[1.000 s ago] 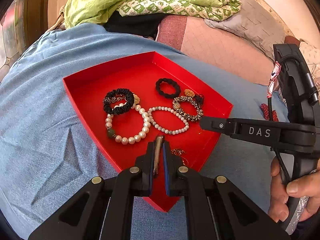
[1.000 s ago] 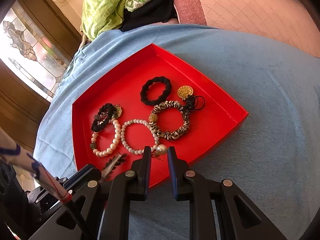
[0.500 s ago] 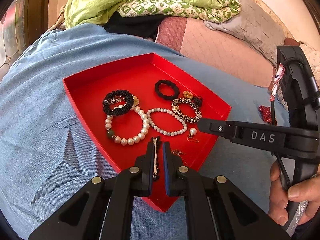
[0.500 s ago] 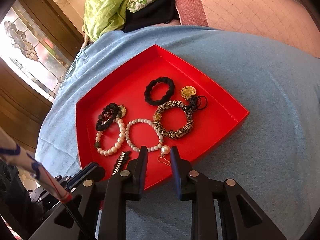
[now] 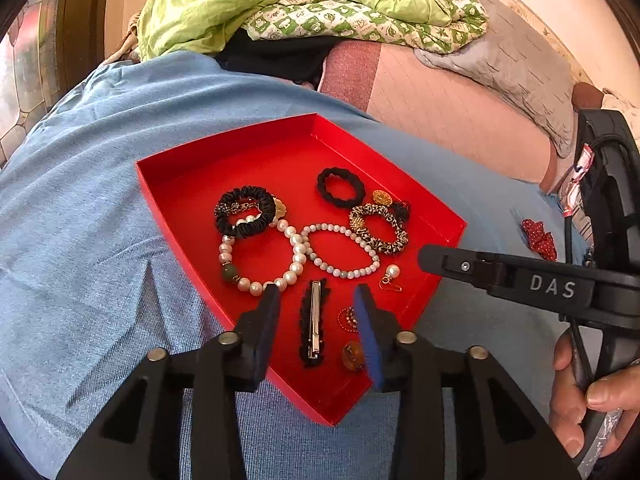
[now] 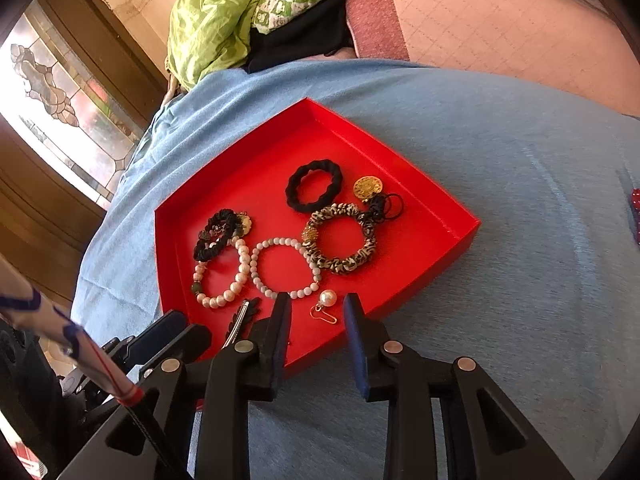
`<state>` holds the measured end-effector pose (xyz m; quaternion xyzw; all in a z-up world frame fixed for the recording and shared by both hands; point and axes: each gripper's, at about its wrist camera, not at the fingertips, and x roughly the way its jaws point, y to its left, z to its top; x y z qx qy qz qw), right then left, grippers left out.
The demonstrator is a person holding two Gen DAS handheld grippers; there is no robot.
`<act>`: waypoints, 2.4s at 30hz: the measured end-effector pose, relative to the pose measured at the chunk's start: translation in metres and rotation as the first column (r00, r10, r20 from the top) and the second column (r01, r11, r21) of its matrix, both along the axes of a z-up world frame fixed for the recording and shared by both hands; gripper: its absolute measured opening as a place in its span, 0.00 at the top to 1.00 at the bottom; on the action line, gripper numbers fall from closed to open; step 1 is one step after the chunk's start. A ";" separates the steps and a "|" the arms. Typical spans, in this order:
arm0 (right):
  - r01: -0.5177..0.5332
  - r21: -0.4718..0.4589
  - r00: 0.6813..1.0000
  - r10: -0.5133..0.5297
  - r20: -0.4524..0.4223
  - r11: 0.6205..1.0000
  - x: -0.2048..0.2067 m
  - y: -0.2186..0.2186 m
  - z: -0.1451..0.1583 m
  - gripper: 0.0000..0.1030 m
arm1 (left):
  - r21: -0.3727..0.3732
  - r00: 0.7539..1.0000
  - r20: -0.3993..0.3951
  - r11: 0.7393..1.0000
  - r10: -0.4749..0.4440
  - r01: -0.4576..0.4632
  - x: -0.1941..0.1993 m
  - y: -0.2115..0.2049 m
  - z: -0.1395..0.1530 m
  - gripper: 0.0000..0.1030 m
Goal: Organize jewelry
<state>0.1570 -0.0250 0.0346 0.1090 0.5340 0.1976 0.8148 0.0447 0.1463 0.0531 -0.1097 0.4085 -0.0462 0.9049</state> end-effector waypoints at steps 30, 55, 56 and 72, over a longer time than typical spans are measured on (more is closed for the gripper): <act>0.077 -0.276 0.965 -0.002 0.262 0.958 -0.090 -0.046 0.047 0.16 | 0.152 0.946 0.217 0.949 0.241 -0.276 -0.040 -0.002 0.052 0.08; 0.146 -0.398 0.868 0.076 0.491 0.905 -0.259 -0.089 0.060 0.10 | 0.332 0.943 0.182 0.885 0.279 -0.326 -0.190 -0.069 0.050 0.06; 0.144 -0.407 0.867 0.083 0.492 0.902 -0.260 -0.088 0.059 0.10 | 0.350 0.940 0.181 0.874 0.288 -0.336 -0.188 -0.070 0.048 0.06; 0.123 -0.491 0.861 0.154 0.485 0.862 -0.262 -0.074 0.047 0.10 | 0.390 0.948 0.137 0.864 0.287 -0.317 -0.180 -0.068 0.043 0.06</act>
